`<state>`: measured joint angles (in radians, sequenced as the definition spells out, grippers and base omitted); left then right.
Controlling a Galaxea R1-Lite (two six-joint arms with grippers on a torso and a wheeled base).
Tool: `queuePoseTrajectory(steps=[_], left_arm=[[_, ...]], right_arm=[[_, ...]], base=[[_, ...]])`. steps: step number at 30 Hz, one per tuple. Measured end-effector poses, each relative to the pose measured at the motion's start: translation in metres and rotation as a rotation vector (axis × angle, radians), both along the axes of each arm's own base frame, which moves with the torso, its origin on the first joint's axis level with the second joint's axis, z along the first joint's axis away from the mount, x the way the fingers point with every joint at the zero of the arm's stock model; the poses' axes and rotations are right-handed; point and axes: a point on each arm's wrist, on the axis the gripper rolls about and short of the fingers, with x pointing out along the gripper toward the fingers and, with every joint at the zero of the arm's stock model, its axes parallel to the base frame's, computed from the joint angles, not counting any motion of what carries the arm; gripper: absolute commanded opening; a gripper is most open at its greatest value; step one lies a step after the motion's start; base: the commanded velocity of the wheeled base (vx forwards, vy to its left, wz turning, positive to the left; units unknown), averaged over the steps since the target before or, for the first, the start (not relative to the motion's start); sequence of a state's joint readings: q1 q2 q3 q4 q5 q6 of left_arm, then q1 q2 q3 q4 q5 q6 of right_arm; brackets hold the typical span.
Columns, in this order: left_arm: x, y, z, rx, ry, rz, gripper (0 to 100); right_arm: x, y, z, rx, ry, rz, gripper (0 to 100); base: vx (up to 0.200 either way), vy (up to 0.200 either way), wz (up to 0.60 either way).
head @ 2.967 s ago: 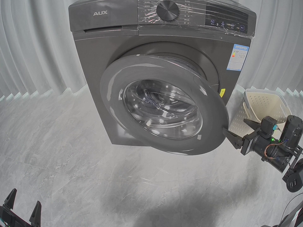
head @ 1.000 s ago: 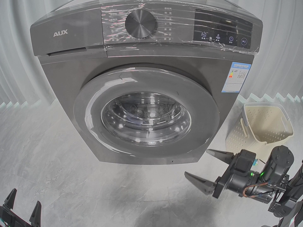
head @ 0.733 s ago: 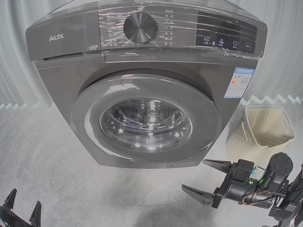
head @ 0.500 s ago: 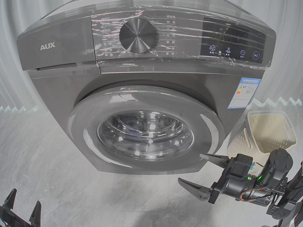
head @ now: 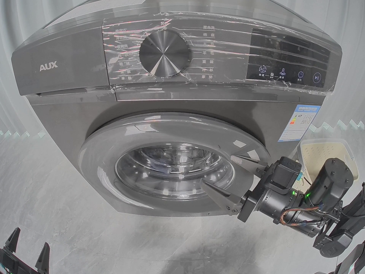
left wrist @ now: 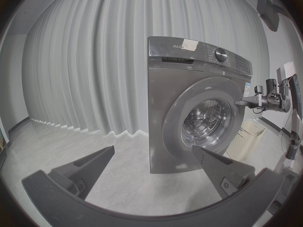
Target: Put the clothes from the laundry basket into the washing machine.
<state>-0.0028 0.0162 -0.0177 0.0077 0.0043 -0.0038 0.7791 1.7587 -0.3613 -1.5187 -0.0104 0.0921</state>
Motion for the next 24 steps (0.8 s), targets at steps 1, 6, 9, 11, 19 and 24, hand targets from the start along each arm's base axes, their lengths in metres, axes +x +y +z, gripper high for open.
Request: queuePoseTrajectory(steps=[1, 6, 9, 11, 19, 24], left_arm=[[0.000, 0.000, 0.000, 0.000, 0.000, 0.000, 100], [0.000, 0.000, 0.000, 0.000, 0.000, -0.001, 100], [0.000, 0.000, 0.000, 0.000, 0.000, 0.000, 100], [0.000, 0.000, 0.000, 0.000, 0.000, 0.000, 100], [0.000, 0.000, 0.000, 0.000, 0.000, -0.001, 100], [0.000, 0.000, 0.000, 0.000, 0.000, 0.000, 100]], right_arm=[[0.001, 0.000, 0.001, 0.002, -0.003, -0.003, 100], [0.005, -0.003, 0.004, 0.013, -0.018, -0.026, 100], [0.005, -0.004, 0.004, 0.016, -0.022, -0.032, 100], [0.005, -0.005, 0.003, 0.013, -0.020, -0.036, 100], [-0.018, -0.018, -0.012, -0.045, 0.032, -0.007, 100], [-0.043, -0.035, -0.018, -0.080, 0.063, 0.061, 100]], base=[[0.000, 0.000, 0.00], [0.000, 0.000, 0.00], [0.000, 0.000, 0.00], [0.000, 0.000, 0.00], [0.000, 0.000, 0.00], [0.000, 0.000, 0.00]])
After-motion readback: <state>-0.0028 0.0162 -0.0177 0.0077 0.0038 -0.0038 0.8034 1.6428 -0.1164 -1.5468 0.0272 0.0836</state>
